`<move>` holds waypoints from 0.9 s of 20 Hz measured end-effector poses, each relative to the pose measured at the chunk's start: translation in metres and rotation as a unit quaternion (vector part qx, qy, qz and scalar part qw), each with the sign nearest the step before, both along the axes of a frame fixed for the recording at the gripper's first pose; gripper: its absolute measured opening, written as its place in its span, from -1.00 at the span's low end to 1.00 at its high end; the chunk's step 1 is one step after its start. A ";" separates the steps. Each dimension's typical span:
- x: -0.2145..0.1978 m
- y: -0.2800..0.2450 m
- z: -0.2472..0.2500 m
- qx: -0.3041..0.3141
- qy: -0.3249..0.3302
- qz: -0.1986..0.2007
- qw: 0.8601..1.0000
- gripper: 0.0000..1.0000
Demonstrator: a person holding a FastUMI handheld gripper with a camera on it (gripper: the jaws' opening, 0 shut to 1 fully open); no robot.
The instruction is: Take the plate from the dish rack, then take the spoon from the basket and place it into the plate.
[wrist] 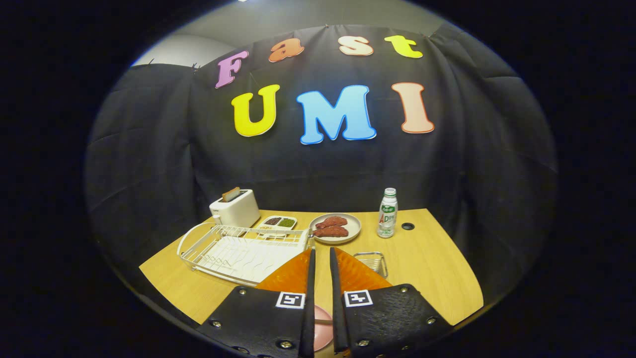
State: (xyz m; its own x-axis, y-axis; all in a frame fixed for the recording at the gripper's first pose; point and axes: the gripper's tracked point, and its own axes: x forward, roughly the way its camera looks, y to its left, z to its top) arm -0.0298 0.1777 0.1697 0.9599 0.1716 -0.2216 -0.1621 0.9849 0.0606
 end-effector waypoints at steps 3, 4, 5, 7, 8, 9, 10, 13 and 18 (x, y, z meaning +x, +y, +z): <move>-0.006 -0.040 0.015 -0.007 -0.028 -0.041 0.999 -0.71; -0.006 -0.051 0.018 -0.011 -0.036 -0.052 0.998 -0.66; -0.007 -0.063 0.022 -0.016 -0.042 -0.063 0.997 -0.61; -0.006 -0.082 0.027 -0.021 -0.054 -0.077 0.995 -0.02; -0.006 -0.091 0.031 -0.021 -0.061 -0.083 0.994 0.31; -0.004 -0.101 0.030 -0.021 -0.064 -0.090 0.994 0.65; -0.005 -0.108 0.030 -0.018 -0.065 -0.097 0.993 0.99; 0.008 -0.123 0.028 -0.009 -0.080 -0.097 0.992 0.98; 0.031 -0.155 0.009 -0.006 -0.095 -0.098 0.991 0.99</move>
State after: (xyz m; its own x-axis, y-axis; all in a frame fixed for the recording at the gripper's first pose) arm 0.0015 0.0225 0.1790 0.9992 -0.0229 -0.0337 0.0241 0.9991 0.0361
